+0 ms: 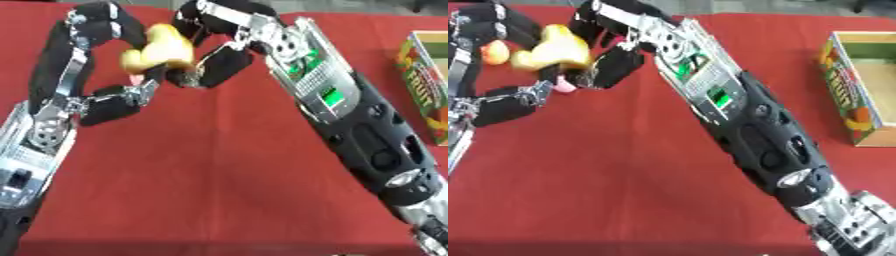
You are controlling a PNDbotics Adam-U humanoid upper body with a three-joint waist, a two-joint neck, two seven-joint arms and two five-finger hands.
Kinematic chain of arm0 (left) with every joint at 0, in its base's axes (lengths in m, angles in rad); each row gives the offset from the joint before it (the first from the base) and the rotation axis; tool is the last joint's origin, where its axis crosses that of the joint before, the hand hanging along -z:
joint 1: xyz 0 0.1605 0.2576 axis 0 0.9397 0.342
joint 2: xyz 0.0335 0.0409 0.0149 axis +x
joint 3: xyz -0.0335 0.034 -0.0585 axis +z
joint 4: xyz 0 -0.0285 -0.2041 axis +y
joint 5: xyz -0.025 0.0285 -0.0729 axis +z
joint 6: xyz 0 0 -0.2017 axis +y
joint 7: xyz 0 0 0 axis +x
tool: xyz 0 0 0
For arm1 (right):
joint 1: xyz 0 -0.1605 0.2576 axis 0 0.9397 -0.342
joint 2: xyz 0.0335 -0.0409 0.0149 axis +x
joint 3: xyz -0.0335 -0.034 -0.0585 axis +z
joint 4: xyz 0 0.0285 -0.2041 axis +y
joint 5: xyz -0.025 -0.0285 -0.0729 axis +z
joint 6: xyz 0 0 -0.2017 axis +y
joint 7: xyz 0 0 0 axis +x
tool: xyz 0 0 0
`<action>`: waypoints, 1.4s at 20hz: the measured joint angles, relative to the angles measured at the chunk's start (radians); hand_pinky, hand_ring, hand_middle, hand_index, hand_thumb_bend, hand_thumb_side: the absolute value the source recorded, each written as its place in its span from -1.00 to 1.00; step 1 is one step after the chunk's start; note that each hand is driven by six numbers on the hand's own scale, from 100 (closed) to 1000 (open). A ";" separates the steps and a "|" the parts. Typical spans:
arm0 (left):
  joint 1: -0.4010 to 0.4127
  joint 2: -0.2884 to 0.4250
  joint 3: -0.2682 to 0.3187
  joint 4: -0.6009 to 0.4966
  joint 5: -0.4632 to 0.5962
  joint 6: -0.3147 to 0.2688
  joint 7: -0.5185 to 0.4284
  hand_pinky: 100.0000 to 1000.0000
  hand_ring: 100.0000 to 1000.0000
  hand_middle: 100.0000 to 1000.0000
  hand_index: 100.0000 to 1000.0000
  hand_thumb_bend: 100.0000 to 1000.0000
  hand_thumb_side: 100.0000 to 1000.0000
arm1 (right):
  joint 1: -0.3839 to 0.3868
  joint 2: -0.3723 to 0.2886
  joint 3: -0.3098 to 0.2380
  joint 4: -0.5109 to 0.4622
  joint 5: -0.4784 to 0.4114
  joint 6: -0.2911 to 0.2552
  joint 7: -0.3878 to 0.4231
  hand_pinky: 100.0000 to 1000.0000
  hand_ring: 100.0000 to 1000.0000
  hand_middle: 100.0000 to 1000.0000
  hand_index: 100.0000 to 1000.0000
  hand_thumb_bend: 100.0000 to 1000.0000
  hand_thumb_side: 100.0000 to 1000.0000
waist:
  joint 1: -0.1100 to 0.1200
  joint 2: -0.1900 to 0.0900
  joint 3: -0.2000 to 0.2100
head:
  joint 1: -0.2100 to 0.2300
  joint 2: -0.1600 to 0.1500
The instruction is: Pick up the objects with one hand, pass them to the other hand, and then place them into the box on the other side of the table.
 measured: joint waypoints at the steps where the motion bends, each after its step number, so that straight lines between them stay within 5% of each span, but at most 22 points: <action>1: 0.000 -0.004 0.000 0.000 0.000 0.000 0.000 0.23 0.12 -0.13 -0.21 -0.83 -1.00 | 0.000 0.000 0.000 -0.001 -0.013 0.005 -0.009 0.42 0.26 -0.16 -0.06 -0.43 -1.00 | 0.000 0.000 0.000 | 0.000 0.000; 9: 0.000 -0.011 0.000 0.021 0.000 0.006 -0.004 0.23 0.12 -0.13 -0.18 -0.82 -1.00 | 0.009 -0.002 0.000 -0.006 -0.122 0.052 -0.066 0.28 0.11 -0.26 -0.24 -0.48 -1.00 | 0.000 0.000 -0.002 | 0.000 0.000; 15: 0.000 -0.014 0.004 0.039 -0.001 0.015 0.001 0.23 0.12 -0.13 -0.12 -0.64 -1.00 | 0.009 -0.008 0.001 -0.006 -0.160 0.076 -0.094 0.23 0.02 -0.37 -0.35 -0.47 -1.00 | 0.000 0.000 -0.002 | -0.001 0.000; 23: 0.003 -0.014 0.005 0.052 -0.019 0.029 0.010 0.30 0.24 0.05 0.29 -0.01 -1.00 | 0.009 -0.015 0.000 -0.006 -0.167 0.084 -0.115 0.19 -0.04 -0.46 -0.44 -0.46 -1.00 | 0.000 0.000 -0.003 | -0.004 0.000; 28: 0.008 -0.014 0.007 0.057 -0.033 0.028 0.009 0.36 0.37 0.27 0.56 0.33 -0.78 | 0.009 -0.017 0.000 -0.006 -0.168 0.082 -0.117 0.18 -0.07 -0.49 -0.47 -0.46 -1.00 | 0.000 0.000 -0.003 | -0.005 0.000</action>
